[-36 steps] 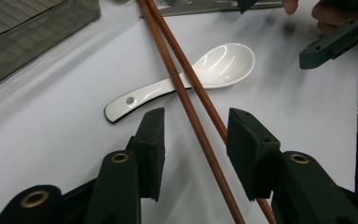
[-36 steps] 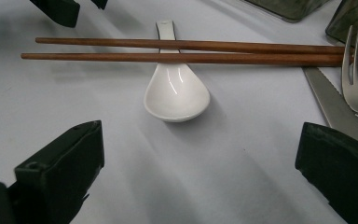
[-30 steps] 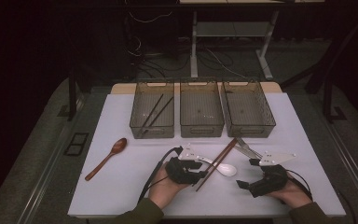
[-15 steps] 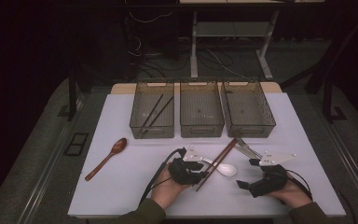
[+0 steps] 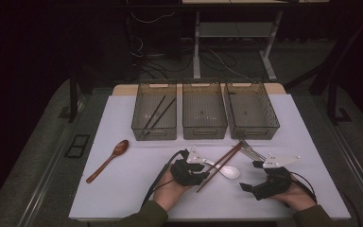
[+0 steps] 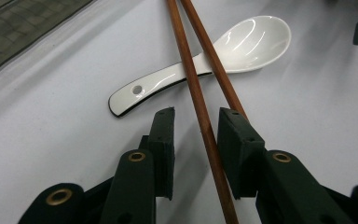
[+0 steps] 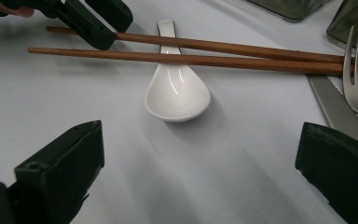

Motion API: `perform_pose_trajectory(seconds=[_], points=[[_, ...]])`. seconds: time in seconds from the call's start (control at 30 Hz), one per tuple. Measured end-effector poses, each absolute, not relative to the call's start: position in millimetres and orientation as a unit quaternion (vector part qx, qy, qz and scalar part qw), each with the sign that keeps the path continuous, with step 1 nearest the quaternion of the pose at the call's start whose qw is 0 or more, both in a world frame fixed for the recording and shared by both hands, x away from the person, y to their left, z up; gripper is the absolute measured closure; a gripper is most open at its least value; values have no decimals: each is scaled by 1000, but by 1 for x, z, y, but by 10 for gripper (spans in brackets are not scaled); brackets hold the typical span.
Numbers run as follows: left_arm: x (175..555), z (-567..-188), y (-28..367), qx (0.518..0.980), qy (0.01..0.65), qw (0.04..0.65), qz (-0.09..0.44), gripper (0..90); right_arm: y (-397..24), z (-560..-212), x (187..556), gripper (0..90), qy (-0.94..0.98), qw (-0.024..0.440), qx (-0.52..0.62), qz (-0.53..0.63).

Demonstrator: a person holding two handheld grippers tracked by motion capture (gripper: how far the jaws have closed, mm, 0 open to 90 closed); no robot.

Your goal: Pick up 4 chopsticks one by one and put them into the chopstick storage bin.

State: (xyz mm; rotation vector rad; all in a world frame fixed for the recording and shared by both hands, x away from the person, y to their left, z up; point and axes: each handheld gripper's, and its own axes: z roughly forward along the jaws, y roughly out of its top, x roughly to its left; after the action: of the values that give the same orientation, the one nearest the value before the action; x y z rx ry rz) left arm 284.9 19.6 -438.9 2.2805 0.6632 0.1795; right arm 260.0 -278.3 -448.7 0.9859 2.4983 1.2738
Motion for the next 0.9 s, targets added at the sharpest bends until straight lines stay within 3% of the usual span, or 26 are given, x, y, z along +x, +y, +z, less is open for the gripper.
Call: perform_pose_trajectory(seconds=[0.9], points=[[286,-441,14,887,278,360,74,805,-278,-449,260,9,838,83,329,428]])
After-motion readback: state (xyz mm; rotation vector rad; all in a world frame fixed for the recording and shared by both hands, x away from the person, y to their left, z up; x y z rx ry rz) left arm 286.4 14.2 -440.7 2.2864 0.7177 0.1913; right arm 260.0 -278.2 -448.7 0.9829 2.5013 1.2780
